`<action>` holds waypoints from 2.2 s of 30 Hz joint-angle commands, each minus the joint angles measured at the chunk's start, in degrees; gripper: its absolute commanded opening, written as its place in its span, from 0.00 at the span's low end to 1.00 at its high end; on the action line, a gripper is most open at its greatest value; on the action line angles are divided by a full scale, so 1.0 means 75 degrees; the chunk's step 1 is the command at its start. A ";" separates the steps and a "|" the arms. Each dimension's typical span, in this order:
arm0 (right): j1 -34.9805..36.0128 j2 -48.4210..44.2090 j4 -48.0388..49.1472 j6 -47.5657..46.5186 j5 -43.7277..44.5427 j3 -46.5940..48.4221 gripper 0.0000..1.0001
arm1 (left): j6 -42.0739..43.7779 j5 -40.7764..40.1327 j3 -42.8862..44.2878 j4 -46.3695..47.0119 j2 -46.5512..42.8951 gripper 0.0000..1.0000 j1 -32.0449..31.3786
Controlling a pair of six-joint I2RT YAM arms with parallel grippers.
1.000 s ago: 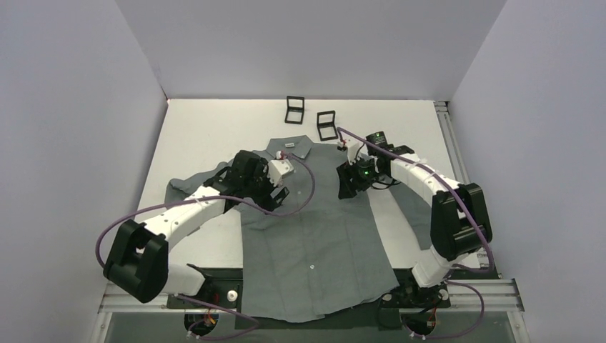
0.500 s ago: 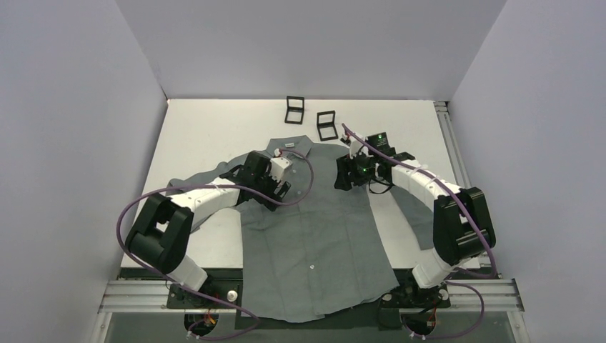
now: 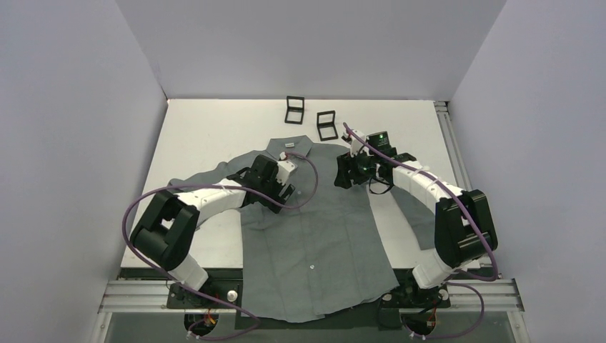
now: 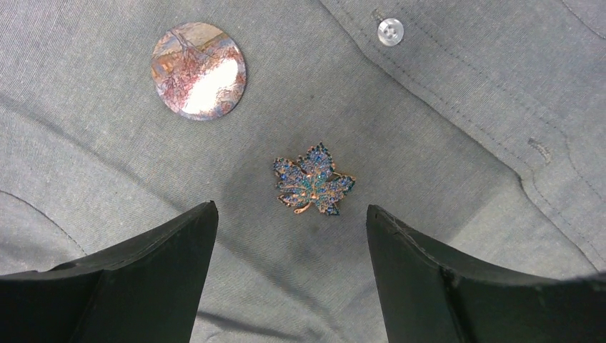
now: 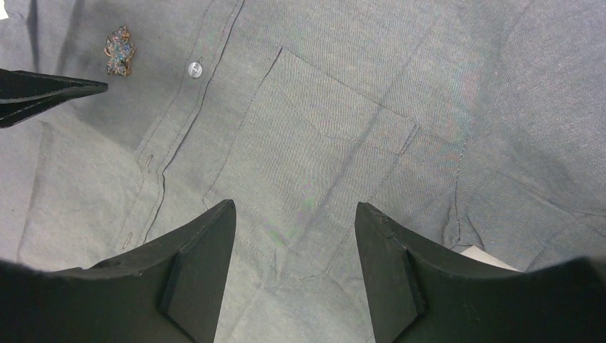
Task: Remove the brooch from the garment
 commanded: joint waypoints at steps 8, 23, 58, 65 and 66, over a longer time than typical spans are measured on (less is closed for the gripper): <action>-0.0003 -0.0317 0.0409 -0.0056 -0.0054 -0.0071 0.58 | -0.0079 -0.0039 0.0705 0.0209 0.0533 0.64 -0.0097; -0.0012 -0.0278 0.0383 -0.0093 -0.0136 -0.0066 0.57 | -0.0150 0.0364 0.1176 -0.0549 0.1115 0.48 -0.0107; 0.1163 -0.1500 0.2676 -0.2000 -0.1127 -0.1546 0.51 | -0.0150 0.6584 0.1722 -0.2539 0.0686 0.26 0.1333; 0.2204 -0.1844 0.3400 -0.3184 -0.1030 -0.2164 0.49 | 0.0320 0.8083 0.2017 -0.3324 0.1396 0.26 0.1722; 0.2347 -0.1838 0.3497 -0.3283 -0.1015 -0.2221 0.49 | 0.0409 0.8354 0.2086 -0.3439 0.1535 0.26 0.1786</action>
